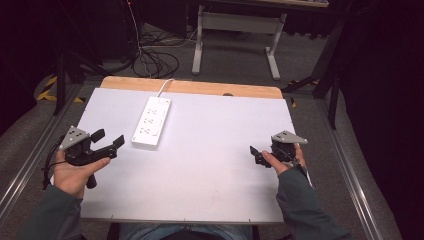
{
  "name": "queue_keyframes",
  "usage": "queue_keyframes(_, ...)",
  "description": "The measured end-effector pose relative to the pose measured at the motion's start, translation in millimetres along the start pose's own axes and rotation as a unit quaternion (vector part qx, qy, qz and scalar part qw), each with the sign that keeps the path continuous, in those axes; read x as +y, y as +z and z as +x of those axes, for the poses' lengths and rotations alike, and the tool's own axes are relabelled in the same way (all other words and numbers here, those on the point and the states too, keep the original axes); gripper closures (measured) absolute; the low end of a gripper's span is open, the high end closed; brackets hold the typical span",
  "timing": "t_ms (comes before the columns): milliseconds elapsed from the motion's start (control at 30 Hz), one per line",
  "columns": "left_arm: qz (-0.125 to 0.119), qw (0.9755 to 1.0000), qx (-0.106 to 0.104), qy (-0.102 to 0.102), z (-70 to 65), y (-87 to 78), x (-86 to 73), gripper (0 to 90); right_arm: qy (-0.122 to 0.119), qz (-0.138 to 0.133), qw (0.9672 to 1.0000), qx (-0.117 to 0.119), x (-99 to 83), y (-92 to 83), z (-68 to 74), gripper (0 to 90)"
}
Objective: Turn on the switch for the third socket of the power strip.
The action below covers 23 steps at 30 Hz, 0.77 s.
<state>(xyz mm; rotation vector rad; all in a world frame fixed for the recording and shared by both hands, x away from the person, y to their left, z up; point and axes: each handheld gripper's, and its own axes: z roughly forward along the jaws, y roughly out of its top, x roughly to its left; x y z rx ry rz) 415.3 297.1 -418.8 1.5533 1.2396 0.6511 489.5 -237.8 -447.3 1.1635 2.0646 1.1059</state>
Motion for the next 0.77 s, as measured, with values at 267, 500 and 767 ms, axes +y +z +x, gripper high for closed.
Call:
queue_keyframes(267,-0.003,1.0000,0.003,-0.007,-0.2,-0.4,1.5,5.9,0.000,0.000,1.0000,0.000,-0.1,0.0,-0.1,9.8)
queue_keyframes(500,-0.008,0.9999,-0.004,-0.006,0.3,-0.9,1.6,2.3,0.000,0.000,1.0000,0.000,-0.1,0.1,-0.1,9.8)
queue_keyframes(767,-0.006,1.0000,-0.007,0.000,0.1,1.3,0.7,2.3,0.000,0.000,1.0000,-0.002,-1.0,-0.7,-1.2,9.8)
